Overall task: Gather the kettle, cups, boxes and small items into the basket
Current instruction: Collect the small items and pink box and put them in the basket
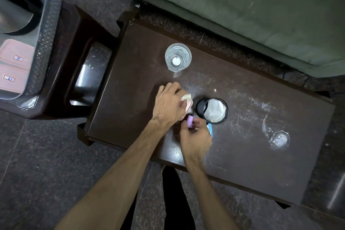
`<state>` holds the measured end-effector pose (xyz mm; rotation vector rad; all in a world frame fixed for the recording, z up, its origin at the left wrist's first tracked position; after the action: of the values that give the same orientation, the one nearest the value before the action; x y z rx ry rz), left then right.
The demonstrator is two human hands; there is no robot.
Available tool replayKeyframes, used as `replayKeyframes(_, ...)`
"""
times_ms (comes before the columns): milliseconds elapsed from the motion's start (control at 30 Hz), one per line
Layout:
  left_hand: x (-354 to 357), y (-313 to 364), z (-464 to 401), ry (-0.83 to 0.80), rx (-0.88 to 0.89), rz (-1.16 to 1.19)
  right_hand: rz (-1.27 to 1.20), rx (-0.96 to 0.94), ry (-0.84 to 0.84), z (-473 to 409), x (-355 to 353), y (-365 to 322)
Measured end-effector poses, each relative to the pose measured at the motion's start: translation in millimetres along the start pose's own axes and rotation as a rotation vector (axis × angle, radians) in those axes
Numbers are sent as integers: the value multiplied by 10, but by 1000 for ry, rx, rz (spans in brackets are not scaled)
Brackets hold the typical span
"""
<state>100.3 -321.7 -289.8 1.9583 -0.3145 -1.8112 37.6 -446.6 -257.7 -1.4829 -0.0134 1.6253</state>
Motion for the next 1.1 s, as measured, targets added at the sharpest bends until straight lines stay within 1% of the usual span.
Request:
replayKeyframes(67, -138, -77, 53, 117, -147, 93, -70, -27, 5, 51, -3, -115)
replayKeyframes(133, -314, -196, 105, 214, -307, 160, -127, -73, -29, 114, 39, -278)
replayKeyframes(233, -633, -419, 166, 293, -482, 250, -177, -154, -89, 224, 162, -600)
replayKeyframes(400, -1262, -860, 244, 428, -615, 328, -202, -313, -197, 456, 451, -1238)
replayKeyframes(467, -1521, -1062, 268, 510, -699, 340, -214, -357, -297, 584, 587, -1511)
replayKeyframes(567, -1922, -1421, 311, 654, -801, 348, -229, -478, -419, 859, 802, -1965)
replayKeyframes(667, -2304, -1797, 367, 791, -844, 307, -227, -623, -473, 1218, 1033, -2445)
replayKeyframes(733, -2518, -2048, 426, 838, -859, 204, -201, -729, -508, 1475, 1210, -2727)
replayKeyframes(800, -2679, -2313, 486, 823, -856, 100, -140, -854, -517, 1717, 1393, -2970)
replayKeyframes(900, -2823, -2669, 553, 732, -850, -26, -49, -1023, -503, 1956, 1664, -3191)
replayKeyframes(1033, -2793, -2978, 616, 452, -841, -133, 206, -1185, -494, 2118, 1942, -3232)
replayKeyframes(1100, -2739, -3038, 659, 363, -800, -170, 293, -1230, -498, 2151, 1986, -3179)
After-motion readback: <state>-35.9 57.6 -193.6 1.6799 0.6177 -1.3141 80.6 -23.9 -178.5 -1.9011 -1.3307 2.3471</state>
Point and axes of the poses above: each hand's wrist, its own z-axis away from the middle knuckle, its own x-axis out of the palm, y = z × x, the point moved 3 cm from there along -z, towards the middle knuckle, and after that the axes turned 9 degrees about y, right-handed, at the moved point
